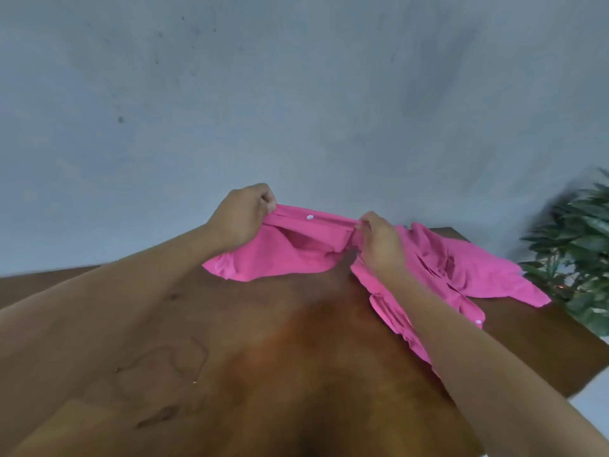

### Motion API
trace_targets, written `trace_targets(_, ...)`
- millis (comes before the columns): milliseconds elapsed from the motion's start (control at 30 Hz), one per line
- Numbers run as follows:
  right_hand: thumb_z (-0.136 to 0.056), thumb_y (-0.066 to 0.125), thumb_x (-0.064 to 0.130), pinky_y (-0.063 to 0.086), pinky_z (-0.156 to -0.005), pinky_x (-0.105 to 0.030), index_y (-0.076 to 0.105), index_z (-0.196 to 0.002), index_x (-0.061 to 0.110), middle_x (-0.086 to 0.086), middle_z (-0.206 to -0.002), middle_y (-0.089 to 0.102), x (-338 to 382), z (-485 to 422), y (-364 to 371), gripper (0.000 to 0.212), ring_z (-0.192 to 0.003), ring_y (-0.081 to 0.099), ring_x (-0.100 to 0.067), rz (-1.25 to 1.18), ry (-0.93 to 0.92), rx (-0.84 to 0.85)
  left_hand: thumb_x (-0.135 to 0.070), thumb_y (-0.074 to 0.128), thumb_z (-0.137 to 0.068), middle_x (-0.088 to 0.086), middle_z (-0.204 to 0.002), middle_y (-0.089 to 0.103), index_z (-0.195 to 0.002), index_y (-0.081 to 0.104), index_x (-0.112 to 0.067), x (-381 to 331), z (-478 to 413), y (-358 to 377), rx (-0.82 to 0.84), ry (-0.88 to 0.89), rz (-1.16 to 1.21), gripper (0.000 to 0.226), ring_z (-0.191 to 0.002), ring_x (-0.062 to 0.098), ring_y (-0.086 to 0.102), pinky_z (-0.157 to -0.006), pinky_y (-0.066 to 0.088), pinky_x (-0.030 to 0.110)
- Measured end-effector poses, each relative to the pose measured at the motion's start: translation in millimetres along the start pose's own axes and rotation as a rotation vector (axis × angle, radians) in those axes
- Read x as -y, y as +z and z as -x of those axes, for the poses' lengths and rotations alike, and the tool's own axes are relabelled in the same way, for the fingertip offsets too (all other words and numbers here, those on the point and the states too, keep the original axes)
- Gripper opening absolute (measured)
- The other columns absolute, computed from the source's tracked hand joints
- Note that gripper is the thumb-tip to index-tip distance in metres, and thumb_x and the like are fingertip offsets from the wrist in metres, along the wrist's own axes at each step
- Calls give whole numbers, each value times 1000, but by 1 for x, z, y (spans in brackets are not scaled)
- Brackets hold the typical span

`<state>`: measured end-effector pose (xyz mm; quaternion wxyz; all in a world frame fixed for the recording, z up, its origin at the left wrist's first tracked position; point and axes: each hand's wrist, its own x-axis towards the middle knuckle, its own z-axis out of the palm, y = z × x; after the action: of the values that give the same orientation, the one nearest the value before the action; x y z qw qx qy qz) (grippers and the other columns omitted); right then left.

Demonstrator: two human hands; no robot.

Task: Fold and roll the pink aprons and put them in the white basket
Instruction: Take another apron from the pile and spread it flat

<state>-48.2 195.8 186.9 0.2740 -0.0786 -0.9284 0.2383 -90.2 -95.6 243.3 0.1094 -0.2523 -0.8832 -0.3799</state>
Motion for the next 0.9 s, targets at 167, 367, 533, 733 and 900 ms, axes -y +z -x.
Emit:
trace_targets(167, -98, 45, 16, 48, -73, -42, 61, -97, 11, -12, -93, 67, 55, -37, -55, 16, -86, 61, -34, 13, -47, -126, -10, 54, -100, -2, -90, 66, -93, 64, -12, -19, -36, -57, -109, 94, -6, 12, -83, 15, 58, -66, 37, 20)
trace_targets(367, -103, 49, 26, 49, -72, -45, 57, -98, 8, -23, -91, 66, 144, -80, -121, 20, -84, 61, -41, 60, -70, -267, -6, 52, -97, -1, -95, 67, -93, 64, -7, -43, -64, -140, -248, 169, 19, 13, -90, 19, 59, -74, 38, 23)
trace_targets(533, -102, 52, 25, 43, -71, -38, 61, -97, 8, -19, -95, 68, 220, -108, -156, 20, -88, 62, -37, 1, -124, -357, -6, 53, -98, -4, -96, 66, -91, 64, -12, -50, -68, -205, -354, 193, 52, 15, -90, 16, 58, -75, 37, 20)
trace_targets(733, -101, 52, 22, 37, -69, -33, 62, -97, 7, -14, -95, 68, 322, -127, -171, 18, -87, 61, -32, -106, -228, -467, -7, 54, -98, -1, -95, 66, -93, 65, -9, -40, -54, -282, -482, 200, 34, 12, -89, 17, 58, -76, 36, 20)
trace_targets(900, -99, 55, 18, 33, -70, -31, 62, -90, 8, -7, -88, 64, 402, -133, -166, 15, -83, 57, -26, -200, -353, -505, -7, 55, -98, 0, -94, 65, -93, 64, -12, -22, -33, -346, -587, 183, -3, 12, -89, 18, 58, -77, 36, 22)
